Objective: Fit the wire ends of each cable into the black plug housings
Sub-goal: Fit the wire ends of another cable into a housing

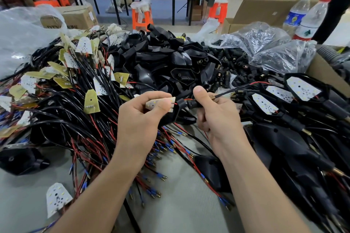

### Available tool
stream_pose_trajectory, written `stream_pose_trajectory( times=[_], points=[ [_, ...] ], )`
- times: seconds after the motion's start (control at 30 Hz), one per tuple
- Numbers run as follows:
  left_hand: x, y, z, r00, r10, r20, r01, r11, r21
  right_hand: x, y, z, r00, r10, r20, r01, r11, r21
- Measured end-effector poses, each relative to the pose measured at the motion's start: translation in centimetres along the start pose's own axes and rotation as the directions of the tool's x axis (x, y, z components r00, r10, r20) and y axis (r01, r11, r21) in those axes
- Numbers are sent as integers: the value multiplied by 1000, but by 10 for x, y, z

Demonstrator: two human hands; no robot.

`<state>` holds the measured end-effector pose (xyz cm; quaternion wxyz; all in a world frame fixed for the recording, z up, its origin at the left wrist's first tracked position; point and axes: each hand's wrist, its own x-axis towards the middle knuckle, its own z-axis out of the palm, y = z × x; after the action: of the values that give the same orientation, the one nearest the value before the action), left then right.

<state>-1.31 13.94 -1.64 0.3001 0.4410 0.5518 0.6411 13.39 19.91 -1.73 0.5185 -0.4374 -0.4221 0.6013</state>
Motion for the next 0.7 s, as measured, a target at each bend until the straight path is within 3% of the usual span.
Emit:
stream_pose_trajectory(
  times=[0.13,0.3,0.53,0.6,0.7],
  points=[
    [2,-3,0,995,-47,-84,45,999,-31,0,1,1,999,35,27,-37,998,52],
    [8,-7,-2,976,-217,-30,213,972,-101,0,0,3,997,76,4,-76,991,107],
    [11,-13,-6,971,-238,1,237,967,98,0,-1,3,998,61,-12,-59,986,155],
    [11,-11,-7,951,-303,66,298,951,80,-1,-2,3,998,62,0,-61,985,159],
    [10,-5,-9,868,-408,283,407,911,64,-1,-2,3,998,59,16,-61,983,175]
  ],
)
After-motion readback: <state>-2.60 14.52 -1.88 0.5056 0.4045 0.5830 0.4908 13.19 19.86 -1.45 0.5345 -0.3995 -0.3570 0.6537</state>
